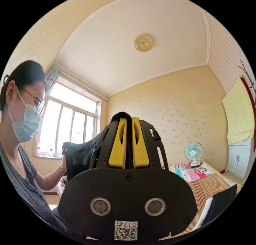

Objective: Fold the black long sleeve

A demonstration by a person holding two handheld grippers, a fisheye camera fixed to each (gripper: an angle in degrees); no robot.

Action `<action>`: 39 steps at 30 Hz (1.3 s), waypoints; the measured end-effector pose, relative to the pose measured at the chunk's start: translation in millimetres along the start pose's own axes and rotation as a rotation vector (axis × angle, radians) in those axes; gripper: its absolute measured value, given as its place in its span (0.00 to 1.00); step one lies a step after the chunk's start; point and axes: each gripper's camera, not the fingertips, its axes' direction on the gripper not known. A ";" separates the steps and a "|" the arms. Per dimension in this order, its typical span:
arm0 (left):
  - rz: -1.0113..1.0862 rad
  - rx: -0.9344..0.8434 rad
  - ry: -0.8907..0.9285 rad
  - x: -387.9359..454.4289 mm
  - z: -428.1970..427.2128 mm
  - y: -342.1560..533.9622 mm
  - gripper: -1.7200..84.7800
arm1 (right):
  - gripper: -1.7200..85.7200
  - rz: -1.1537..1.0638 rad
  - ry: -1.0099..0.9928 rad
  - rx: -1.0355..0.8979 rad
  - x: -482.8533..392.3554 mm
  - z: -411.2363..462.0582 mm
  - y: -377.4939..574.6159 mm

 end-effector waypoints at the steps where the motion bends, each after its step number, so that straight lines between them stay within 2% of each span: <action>1: -0.009 0.010 -0.021 -1.0 -2.0 -1.0 0.01 | 0.06 -0.039 0.027 0.037 -7.6 -2.0 5.1; 3: -0.115 -0.042 -0.213 -22.6 -4.6 -6.6 0.01 | 0.06 -0.104 0.030 0.052 -11.0 11.1 12.1; 5: -0.219 -0.144 -0.402 -58.7 -3.2 -9.1 0.01 | 0.07 -0.133 0.088 -0.043 0.4 53.1 19.8; 8: -0.441 -0.451 -0.720 -166.2 3.3 14.6 0.03 | 0.08 -0.161 0.235 -0.442 56.3 187.8 59.2; 9: -0.554 -0.512 -0.840 -212.6 -5.0 43.1 0.04 | 0.11 -0.144 0.267 -0.657 90.6 251.3 94.5; 10: -0.626 -0.514 -0.904 -231.8 -13.5 61.8 0.04 | 0.12 -0.035 0.297 -0.870 129.7 306.5 142.2; 12: -0.961 -0.466 -1.111 -267.1 -53.9 146.7 0.07 | 0.12 0.082 0.278 -1.092 161.3 349.7 217.9; 14: -1.023 -0.390 -1.118 -247.1 -63.6 199.4 0.09 | 0.09 0.076 0.175 -1.178 154.7 354.4 281.3; 16: -0.991 -0.366 -1.106 -212.5 -51.2 244.2 0.09 | 0.05 0.028 0.103 -1.228 124.8 336.6 359.9; 21: -1.157 -0.621 -0.800 -141.8 38.1 381.9 0.10 | 0.03 0.015 0.149 -1.521 76.4 294.0 528.4; 22: -1.169 -0.658 -0.787 -134.4 47.9 392.9 0.10 | 0.03 0.018 0.156 -1.597 66.8 283.2 565.3; 24: -1.207 -0.900 -0.769 -107.3 82.4 432.7 0.08 | 0.03 0.053 0.197 -1.702 56.3 264.7 613.1; 26: -1.120 -0.995 -0.833 -78.0 92.7 436.5 0.06 | 0.02 0.093 0.269 -1.527 44.4 234.5 616.6; 29: -1.116 -1.041 -0.878 -39.1 86.0 415.6 0.04 | 0.03 0.230 0.273 -1.468 33.5 196.8 619.1; 31: -1.167 -0.998 -0.876 -17.2 71.5 398.0 0.04 | 0.03 0.232 0.264 -1.442 18.1 173.3 621.7; 32: -1.178 -0.921 -0.929 3.8 52.4 380.7 0.04 | 0.02 0.213 0.265 -1.436 13.6 169.0 622.9; 34: -1.162 -0.809 -1.120 43.4 11.4 350.5 0.05 | 0.02 0.151 0.274 -1.428 0.3 160.2 629.2; 35: -1.175 -0.746 -1.295 72.1 -23.3 332.1 0.07 | 0.02 0.144 0.276 -1.428 -1.5 159.7 630.9; 36: -1.201 -0.680 -1.473 101.3 -60.2 316.4 0.10 | 0.02 0.137 0.276 -1.435 -3.5 159.5 634.0; 39: -1.343 -0.589 -1.789 160.6 -142.8 302.9 0.21 | 0.03 0.154 0.255 -1.447 -3.4 157.8 639.8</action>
